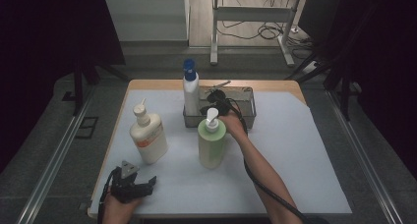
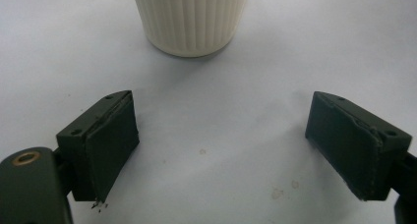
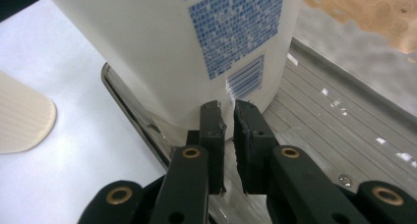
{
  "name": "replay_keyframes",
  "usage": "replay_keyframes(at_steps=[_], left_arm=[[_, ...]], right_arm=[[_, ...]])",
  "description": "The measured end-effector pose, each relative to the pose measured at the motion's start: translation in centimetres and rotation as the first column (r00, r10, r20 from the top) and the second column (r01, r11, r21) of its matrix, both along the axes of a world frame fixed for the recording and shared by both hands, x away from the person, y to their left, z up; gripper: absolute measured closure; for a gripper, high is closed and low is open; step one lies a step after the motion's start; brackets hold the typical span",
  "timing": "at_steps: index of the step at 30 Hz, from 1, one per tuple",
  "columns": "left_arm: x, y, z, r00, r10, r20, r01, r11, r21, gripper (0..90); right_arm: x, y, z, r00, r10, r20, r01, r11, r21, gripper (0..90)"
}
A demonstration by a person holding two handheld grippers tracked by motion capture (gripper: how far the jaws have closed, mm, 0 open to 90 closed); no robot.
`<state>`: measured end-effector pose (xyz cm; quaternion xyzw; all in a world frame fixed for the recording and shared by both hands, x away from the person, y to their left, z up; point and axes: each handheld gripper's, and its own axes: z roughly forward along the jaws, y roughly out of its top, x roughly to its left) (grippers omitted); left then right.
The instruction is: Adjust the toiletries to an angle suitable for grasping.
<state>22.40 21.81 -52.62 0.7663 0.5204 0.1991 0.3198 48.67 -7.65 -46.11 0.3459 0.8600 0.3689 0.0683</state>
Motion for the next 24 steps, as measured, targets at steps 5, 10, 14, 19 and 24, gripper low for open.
replay_keyframes(at_steps=[5,10,14,19,24], left_arm=[[0.0,0.0,0.0,1.0000,0.000,0.001,0.000,1.0000,0.000,11.9],[0.0,0.0,0.0,1.0000,0.000,0.001,0.000,1.0000,0.001,11.9],[0.0,0.0,0.0,1.0000,0.000,0.002,0.000,1.0000,0.001,11.9],[0.0,0.0,0.0,1.0000,0.000,0.002,0.000,1.0000,0.000,11.9],[0.0,0.0,0.0,1.0000,0.000,0.001,0.000,1.0000,0.001,12.0]], right_arm=[[-0.2,-0.2,0.1,0.9999,0.006,0.010,-0.006,1.000,0.000,76.3],[-0.6,-0.8,0.7,0.9994,-0.003,0.036,0.003,1.000,0.006,64.9],[-0.7,-1.3,1.0,0.9990,-0.019,0.040,0.018,1.000,0.015,56.8],[-1.1,-2.1,1.4,0.9981,-0.027,0.055,0.026,1.000,0.017,47.8],[-1.7,-2.8,2.1,0.9973,-0.026,0.068,0.024,0.999,0.036,40.9]])
